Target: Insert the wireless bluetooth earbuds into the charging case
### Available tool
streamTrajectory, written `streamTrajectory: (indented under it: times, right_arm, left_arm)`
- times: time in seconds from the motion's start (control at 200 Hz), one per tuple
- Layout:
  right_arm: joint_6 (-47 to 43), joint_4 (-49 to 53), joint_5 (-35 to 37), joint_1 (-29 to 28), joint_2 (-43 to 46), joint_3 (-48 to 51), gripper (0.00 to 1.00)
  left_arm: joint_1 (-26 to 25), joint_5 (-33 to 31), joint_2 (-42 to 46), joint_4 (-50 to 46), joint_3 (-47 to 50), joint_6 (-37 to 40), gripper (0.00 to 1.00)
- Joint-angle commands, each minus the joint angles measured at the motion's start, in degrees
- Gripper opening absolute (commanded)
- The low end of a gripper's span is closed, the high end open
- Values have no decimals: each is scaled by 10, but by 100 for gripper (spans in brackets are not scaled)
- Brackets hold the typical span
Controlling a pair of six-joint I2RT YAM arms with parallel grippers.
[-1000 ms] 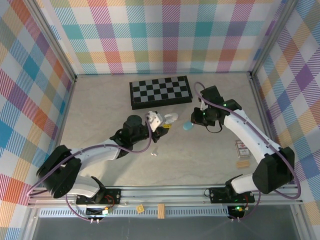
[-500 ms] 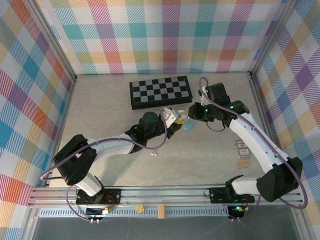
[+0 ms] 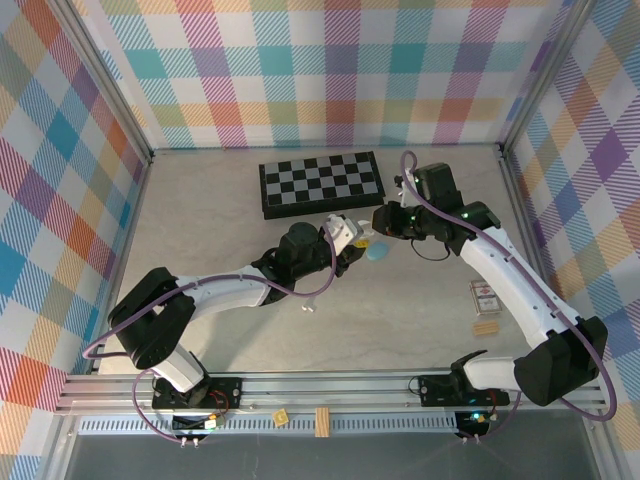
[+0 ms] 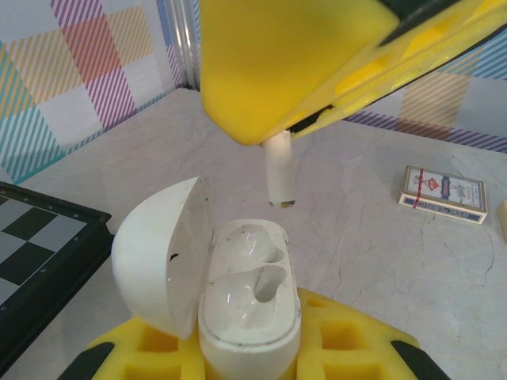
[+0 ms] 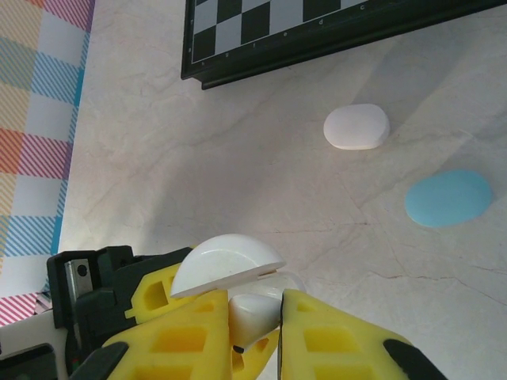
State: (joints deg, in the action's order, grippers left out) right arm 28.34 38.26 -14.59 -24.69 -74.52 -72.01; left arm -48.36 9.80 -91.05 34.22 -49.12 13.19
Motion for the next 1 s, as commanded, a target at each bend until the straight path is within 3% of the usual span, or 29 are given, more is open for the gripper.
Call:
streamTrajectory:
  times: [0.0,0.995]
  right_arm:
    - [11,-21,-19,2,-2,4,18]
    - [-2,-47,-28,3,-14,36,18]
  left_arm:
    - [-9,14,6,6,-13,-8,12]
    - [-10,25,22,31,-12,-46,12]
